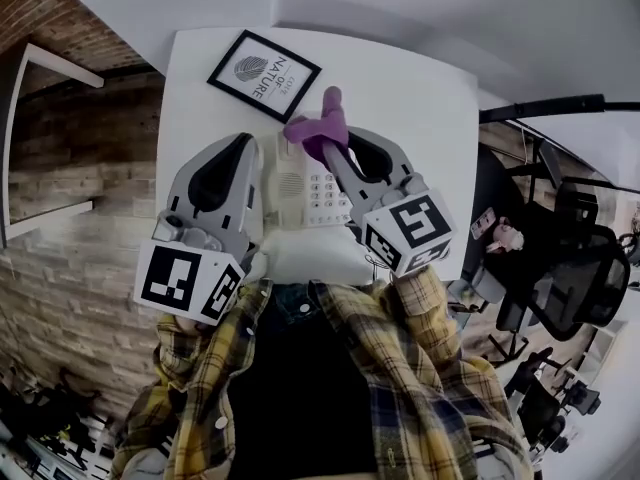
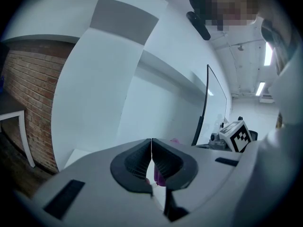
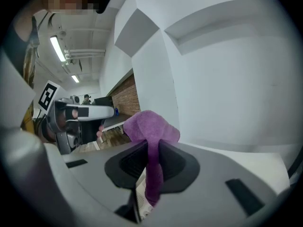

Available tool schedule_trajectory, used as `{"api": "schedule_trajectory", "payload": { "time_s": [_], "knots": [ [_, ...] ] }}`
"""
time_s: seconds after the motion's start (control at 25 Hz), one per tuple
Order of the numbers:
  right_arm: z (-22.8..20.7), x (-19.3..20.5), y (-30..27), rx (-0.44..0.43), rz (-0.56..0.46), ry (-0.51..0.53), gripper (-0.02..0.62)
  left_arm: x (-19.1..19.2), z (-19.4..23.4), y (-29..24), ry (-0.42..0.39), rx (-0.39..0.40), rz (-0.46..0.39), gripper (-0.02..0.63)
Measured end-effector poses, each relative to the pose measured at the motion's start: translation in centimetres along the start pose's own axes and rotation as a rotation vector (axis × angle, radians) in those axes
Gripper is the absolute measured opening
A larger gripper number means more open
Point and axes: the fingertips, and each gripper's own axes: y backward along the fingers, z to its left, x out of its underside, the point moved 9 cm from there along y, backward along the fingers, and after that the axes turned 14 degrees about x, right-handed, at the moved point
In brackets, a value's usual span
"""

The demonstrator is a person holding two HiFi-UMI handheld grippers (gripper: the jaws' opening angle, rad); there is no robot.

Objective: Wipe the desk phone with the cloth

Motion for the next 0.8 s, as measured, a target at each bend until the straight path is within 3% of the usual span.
{"api": "schedule_trajectory", "payload": {
  "time_s": [0.44,0.8],
  "knots": [
    [1.3,4.3,-6.3,-0.079,0.193,0.066,0.063,1.3,1.6,1.5,0.05,-0.05,-0.025,0.015],
    [0.9,7.5,-9.1,-0.043,0.313,0.191,0.063,2.0,1.9,2.3,0.065,-0.072,-0.019,0.015]
  ]
}}
